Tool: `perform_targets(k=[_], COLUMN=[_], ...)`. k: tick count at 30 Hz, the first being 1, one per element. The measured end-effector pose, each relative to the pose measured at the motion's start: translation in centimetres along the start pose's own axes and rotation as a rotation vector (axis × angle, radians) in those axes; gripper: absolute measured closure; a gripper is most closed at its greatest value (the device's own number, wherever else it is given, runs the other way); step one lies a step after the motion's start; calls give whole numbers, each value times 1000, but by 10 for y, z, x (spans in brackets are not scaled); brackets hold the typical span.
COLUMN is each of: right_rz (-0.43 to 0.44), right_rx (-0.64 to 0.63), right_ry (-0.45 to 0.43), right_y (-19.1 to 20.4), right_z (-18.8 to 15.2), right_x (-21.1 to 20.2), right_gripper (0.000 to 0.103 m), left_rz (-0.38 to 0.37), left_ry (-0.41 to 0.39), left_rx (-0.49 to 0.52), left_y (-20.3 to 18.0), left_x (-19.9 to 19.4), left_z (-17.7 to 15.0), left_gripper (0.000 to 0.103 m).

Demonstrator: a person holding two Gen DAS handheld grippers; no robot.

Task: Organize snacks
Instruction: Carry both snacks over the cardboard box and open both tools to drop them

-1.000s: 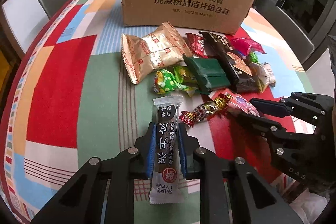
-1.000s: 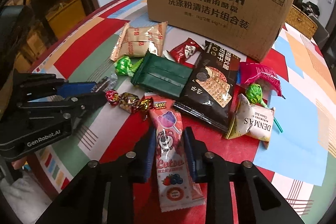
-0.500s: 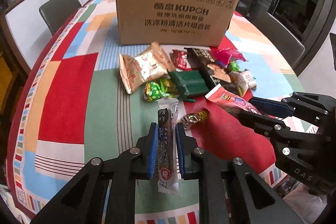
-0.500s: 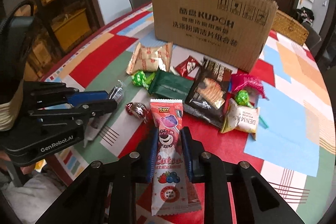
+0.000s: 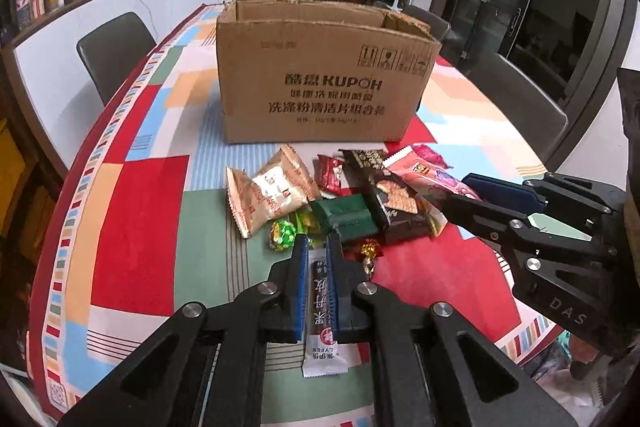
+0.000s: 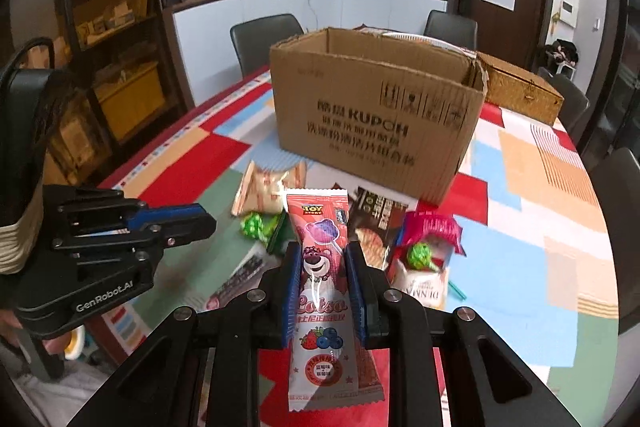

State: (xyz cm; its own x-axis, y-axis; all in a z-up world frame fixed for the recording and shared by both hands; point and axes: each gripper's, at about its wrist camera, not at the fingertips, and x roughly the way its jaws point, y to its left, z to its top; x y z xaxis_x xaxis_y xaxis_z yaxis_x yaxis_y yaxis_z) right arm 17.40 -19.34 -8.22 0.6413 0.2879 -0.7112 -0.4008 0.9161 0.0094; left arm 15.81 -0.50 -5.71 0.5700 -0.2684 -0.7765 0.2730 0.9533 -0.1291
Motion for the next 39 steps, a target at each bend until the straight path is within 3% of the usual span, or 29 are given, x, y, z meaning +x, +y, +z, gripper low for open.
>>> perform_targets(k=[5, 10, 13, 20, 23, 25, 31, 39], right_rz=[26, 28, 25, 26, 30, 39, 41, 51], right_rx=[22, 19, 19, 33, 41, 46, 46, 48], right_ry=[46, 64, 74, 95, 103, 108, 113, 82], right_y=[2, 3, 1, -5, -7, -8, -9, -8], right_z=[-10, -18, -20, -25, -25, -26, -25, -17], right_x=[13, 20, 25, 35, 39, 41, 43, 33], right_gripper=[80, 80, 80, 80, 80, 80, 80, 80], left_rz=[-55, -50, -35, 23, 38, 51, 31, 9], left_ry=[94, 149, 176, 234, 228, 221, 210, 98], left_rx=[-22, -14, -3, 31, 47, 52, 34, 4], left_y=[1, -3, -6, -11, -13, -14, -10, -6], left_x=[22, 46, 58, 83, 85, 86, 83, 46], left_z=[-9, -14, -16, -20, -20, -20, -17, 0], left_gripper=[85, 84, 75, 72, 72, 81, 83, 83])
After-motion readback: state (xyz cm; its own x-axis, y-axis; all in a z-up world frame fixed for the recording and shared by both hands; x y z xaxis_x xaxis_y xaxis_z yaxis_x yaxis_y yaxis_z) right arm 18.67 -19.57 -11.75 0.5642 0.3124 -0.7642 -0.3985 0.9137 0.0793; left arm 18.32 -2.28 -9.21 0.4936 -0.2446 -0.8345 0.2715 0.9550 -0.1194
